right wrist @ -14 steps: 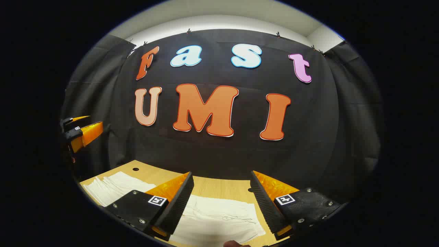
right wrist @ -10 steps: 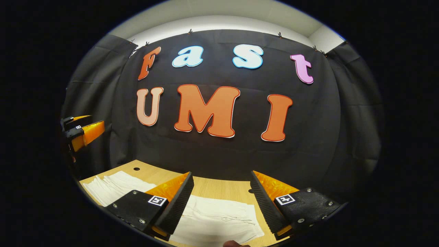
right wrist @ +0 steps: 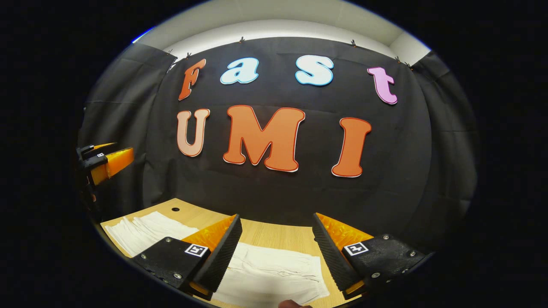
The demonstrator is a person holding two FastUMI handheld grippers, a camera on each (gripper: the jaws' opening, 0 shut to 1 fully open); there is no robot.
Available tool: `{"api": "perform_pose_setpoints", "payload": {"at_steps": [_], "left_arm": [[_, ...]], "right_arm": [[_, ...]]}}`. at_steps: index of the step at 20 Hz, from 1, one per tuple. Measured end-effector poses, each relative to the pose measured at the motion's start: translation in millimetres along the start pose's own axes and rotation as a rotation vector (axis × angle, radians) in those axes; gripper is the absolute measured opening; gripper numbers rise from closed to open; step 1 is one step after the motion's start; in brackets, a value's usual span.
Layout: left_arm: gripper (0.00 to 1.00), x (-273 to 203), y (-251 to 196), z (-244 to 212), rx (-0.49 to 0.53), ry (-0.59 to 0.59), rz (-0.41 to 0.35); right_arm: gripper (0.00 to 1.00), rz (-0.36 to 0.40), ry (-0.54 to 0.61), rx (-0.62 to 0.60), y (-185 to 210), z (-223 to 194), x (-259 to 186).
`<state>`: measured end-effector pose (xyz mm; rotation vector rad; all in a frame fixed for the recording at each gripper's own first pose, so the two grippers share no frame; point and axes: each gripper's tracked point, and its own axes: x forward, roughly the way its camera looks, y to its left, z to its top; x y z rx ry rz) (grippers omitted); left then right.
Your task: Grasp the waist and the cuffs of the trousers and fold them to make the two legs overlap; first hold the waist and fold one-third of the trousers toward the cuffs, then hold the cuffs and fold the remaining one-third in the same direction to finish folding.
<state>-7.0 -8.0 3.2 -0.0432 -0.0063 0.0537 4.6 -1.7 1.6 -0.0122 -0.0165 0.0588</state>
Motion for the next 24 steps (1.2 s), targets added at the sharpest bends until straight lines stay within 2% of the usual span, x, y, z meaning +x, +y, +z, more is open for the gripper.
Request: {"api": "perform_pose_setpoints", "payload": {"at_steps": [5,11,12,14,18,24], "left_arm": [[1.0,15.2,14.0,-10.3,-0.007,0.022,-0.02],[0.98,23.2,64.9,-42.4,-0.012,0.111,0.036],[1.0,23.8,73.1,-50.5,-0.011,0.128,0.047],[0.99,25.5,82.4,-71.2,-0.029,0.197,0.046],[0.99,24.1,104.3,-115.1,-0.101,0.334,0.066],[0.99,18.9,145.5,-172.7,-0.118,0.494,0.108]], "right_arm": [[0.99,-0.049,0.028,0.025,0.7,-5.1,4.5],[0.99,-0.15,0.1,-0.015,-20.1,-27.7,7.0],[0.99,-0.164,0.112,-0.011,-22.7,-31.5,8.0],[0.99,-0.206,0.151,0.004,-30.5,-44.8,12.0],[0.99,-0.241,0.241,0.045,-27.1,-71.5,18.0],[1.0,-0.233,0.405,0.091,-23.2,-117.4,14.6]]}}
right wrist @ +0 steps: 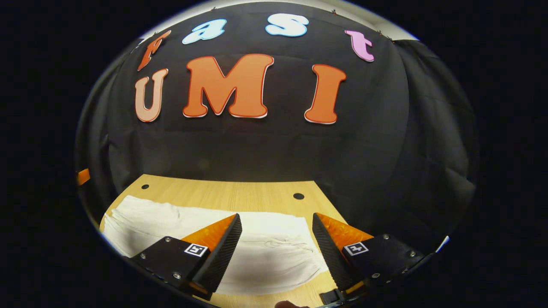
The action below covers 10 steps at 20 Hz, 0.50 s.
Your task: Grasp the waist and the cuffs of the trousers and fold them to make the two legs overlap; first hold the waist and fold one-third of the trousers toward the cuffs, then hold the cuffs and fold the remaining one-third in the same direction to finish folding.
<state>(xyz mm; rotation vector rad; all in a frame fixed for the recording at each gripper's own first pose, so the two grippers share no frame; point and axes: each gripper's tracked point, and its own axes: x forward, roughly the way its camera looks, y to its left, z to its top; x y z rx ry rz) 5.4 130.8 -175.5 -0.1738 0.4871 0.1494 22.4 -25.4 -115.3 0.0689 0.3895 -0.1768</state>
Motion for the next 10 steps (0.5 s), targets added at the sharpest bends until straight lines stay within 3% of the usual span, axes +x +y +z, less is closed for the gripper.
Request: {"api": "perform_pose_setpoints", "payload": {"at_steps": [10], "left_arm": [[0.98,11.2,94.1,-117.9,-0.196,0.385,0.135]], "right_arm": [[1.0,-0.025,0.308,0.15,-17.8,-79.0,23.7]]}}
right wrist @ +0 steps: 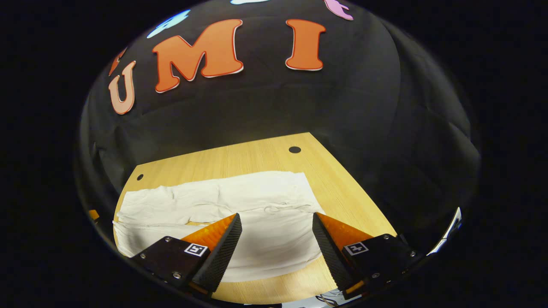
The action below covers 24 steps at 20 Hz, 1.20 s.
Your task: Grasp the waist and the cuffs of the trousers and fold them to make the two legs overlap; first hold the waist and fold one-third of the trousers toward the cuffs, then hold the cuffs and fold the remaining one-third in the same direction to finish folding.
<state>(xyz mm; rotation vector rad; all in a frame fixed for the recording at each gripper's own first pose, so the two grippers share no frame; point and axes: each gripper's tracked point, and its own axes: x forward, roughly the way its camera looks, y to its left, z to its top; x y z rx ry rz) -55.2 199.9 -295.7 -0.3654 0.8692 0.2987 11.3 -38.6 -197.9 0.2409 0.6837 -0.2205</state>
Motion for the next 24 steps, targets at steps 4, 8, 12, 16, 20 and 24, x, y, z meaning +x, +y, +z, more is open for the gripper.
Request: {"api": "perform_pose_setpoints", "payload": {"at_steps": [4,8,12,16,20,24], "left_arm": [[0.98,6.1,34.7,-34.9,-0.079,0.125,0.028],[0.98,14.9,59.0,-70.4,-0.191,0.255,0.037],[0.98,25.8,84.2,-102.5,-0.271,0.366,0.094],[0.99,30.6,104.1,-119.4,-0.341,0.419,0.116],[0.99,37.7,140.8,-134.6,-0.468,0.453,0.138],[0.99,47.1,157.8,-142.9,-0.591,0.497,0.152]], "right_arm": [[1.0,-0.002,0.097,0.066,-14.3,-19.8,10.2],[0.98,0.003,0.175,0.128,-24.3,-41.3,19.7],[0.98,0.015,0.271,0.162,-32.7,-71.4,34.3],[0.97,0.011,0.337,0.207,-41.2,-90.9,42.3],[0.97,0.0,0.376,0.229,-49.3,-101.2,50.5],[0.98,0.031,0.414,0.273,-46.6,-110.8,57.5]]}}
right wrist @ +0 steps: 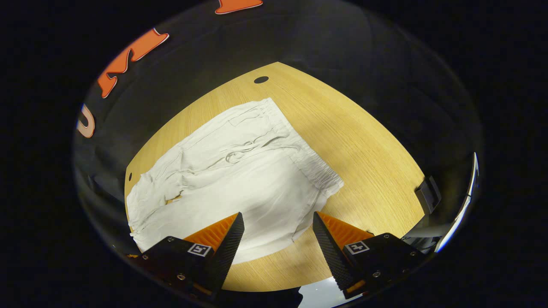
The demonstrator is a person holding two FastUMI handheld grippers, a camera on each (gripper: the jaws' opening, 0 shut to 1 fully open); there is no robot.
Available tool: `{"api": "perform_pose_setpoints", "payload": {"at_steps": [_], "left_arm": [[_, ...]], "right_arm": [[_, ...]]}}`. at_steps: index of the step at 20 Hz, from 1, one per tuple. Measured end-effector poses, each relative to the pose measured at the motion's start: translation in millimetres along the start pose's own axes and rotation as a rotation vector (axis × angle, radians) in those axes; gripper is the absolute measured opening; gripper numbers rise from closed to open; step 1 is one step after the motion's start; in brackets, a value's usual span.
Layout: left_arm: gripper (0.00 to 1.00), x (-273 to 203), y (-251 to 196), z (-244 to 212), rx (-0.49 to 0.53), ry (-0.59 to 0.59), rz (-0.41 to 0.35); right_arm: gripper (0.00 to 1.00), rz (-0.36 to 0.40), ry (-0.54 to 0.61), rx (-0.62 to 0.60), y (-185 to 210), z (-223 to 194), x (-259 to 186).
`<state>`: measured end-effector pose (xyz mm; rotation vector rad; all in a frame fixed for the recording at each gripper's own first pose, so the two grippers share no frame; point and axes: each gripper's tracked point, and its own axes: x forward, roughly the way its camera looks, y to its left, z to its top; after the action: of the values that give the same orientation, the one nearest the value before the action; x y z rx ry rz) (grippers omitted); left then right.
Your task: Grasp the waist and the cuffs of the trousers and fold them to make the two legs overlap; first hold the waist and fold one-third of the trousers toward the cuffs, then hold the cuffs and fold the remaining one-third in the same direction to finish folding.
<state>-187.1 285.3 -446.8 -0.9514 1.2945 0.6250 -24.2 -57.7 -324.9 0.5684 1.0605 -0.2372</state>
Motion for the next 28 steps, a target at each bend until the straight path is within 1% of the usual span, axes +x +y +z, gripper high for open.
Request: {"api": "perform_pose_setpoints", "payload": {"at_steps": [2,4,6,8,10,11,13,14,16,17,19,20,21,22,23,24,25,26,27,28], "left_arm": [[0.99,7.2,8.3,6.6,-0.024,0.006,-0.004],[0.97,11.4,9.6,9.7,-0.053,0.028,-0.027],[1.0,18.0,12.3,10.4,-0.055,0.046,-0.046],[0.99,25.1,6.1,11.1,-0.057,0.059,-0.094],[0.98,28.0,7.0,11.7,-0.052,0.085,-0.109],[0.95,28.0,3.7,14.2,-0.045,0.085,-0.127],[0.95,32.4,-4.9,21.8,-0.046,0.073,-0.184],[0.93,35.0,-9.2,24.9,-0.067,0.069,-0.198],[0.84,40.1,-18.5,30.9,-0.117,0.059,-0.228],[0.78,42.8,-22.4,32.0,-0.13,0.055,-0.238],[0.65,46.7,-21.5,34.3,-0.129,0.039,-0.22],[0.62,48.5,-19.7,35.4,-0.116,0.027,-0.206],[0.43,50.8,-21.3,36.0,-0.097,0.013,-0.202],[0.38,51.2,-19.5,36.3,-0.081,0.007,-0.188],[0.22,50.5,-20.5,36.7,-0.068,-0.01,-0.189],[0.17,50.5,-22.3,36.6,-0.046,-0.021,-0.189],[0.17,54.5,-18.2,37.5,-0.016,-0.045,-0.156],[0.17,50.2,-19.2,36.6,-0.006,-0.059,-0.151],[0.08,51.1,-23.9,37.7,0.013,-0.053,-0.146],[0.1,48.5,-24.6,40.0,0.016,-0.062,-0.135]], "right_arm": [[0.98,0.019,0.007,0.044,3.2,-1.0,3.4],[0.98,0.034,0.005,0.077,4.5,-0.8,5.1],[0.98,0.026,0.003,0.093,1.2,-3.1,6.4],[0.98,0.02,-0.001,0.114,0.7,-5.9,4.1],[0.98,0.026,-0.013,0.132,4.4,-8.1,2.3],[0.98,0.019,-0.013,0.136,3.5,-11.2,1.8],[0.98,0.01,-0.022,0.138,1.9,-15.6,0.6],[0.98,0.01,-0.026,0.144,0.5,-17.0,-0.6],[0.98,0.021,-0.026,0.172,-2.9,-20.1,-1.3],[0.98,0.024,-0.026,0.185,-8.2,-19.3,-1.1],[0.98,0.022,-0.021,0.226,-21.2,-16.7,0.3],[0.98,0.03,-0.026,0.249,-26.6,-12.7,0.8],[0.98,0.036,-0.034,0.264,-31.5,-9.6,2.4],[0.97,0.026,-0.038,0.279,-39.8,-7.9,5.1],[0.96,0.019,-0.035,0.297,-47.3,-9.0,6.2],[0.96,0.02,-0.034,0.314,-53.4,-7.9,7.6],[0.96,0.019,-0.036,0.328,-58.5,-6.6,10.0],[0.96,0.017,-0.041,0.347,-63.2,-3.7,13.8],[0.96,0.025,-0.039,0.367,-63.1,-1.2,17.6],[0.96,0.04,-0.042,0.386,-60.9,3.1,21.7]]}}
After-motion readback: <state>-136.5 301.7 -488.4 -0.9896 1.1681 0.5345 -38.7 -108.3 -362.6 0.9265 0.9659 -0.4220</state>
